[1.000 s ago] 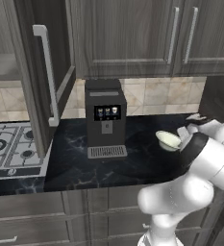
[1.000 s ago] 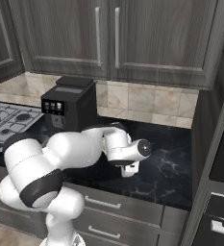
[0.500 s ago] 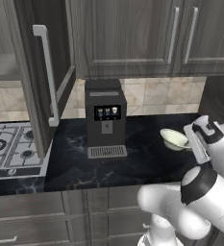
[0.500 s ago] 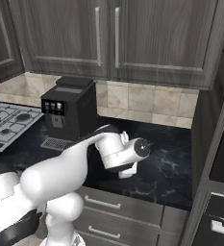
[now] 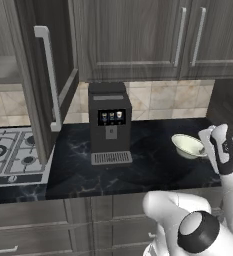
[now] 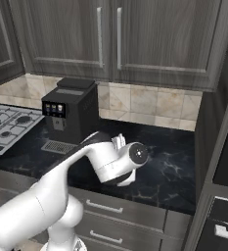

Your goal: Pick up the bowls on the counter and stack them on top of one another in the open cabinet. Place the smaller bowl on top of the larger bowl.

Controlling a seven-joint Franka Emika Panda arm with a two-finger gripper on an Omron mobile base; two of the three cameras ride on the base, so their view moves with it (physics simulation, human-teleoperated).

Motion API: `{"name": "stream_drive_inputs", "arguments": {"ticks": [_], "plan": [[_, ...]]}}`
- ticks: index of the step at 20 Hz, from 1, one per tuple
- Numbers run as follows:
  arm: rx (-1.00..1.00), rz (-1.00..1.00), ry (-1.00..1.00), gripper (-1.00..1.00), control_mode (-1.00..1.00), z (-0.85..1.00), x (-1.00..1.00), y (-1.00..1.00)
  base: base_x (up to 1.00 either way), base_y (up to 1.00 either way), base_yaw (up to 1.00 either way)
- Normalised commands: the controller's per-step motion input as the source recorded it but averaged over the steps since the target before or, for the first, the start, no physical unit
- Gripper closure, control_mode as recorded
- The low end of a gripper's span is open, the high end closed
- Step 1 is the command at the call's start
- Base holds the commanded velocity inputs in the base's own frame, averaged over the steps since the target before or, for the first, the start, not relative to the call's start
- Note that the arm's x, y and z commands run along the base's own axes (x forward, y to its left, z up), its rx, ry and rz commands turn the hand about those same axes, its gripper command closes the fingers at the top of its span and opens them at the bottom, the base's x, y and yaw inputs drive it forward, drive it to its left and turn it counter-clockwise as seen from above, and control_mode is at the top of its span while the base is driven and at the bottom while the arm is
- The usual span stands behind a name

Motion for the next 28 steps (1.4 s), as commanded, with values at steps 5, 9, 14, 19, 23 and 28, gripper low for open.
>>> {"name": "stream_drive_inputs", "arguments": {"ticks": [5,9,14,19,23,28], "plan": [[-0.08,0.04,-0.01,1.0,-1.0,0.36,-0.47,0.12,0.0,0.0,0.0],[-0.1,0.05,0.0,1.0,-1.0,0.42,-0.47,0.05,0.0,0.0,0.0],[-0.09,0.06,0.0,1.0,-1.0,0.44,-0.47,0.01,0.0,0.0,0.0],[-0.08,0.06,0.0,1.0,-1.0,0.39,-0.35,0.0,0.0,0.0,0.0],[-0.05,0.04,0.01,1.0,-1.0,0.4,-0.33,0.01,0.0,0.0,0.0],[-0.02,0.03,0.0,1.0,-1.0,0.39,-0.32,0.0,0.0,0.0,0.0]]}}
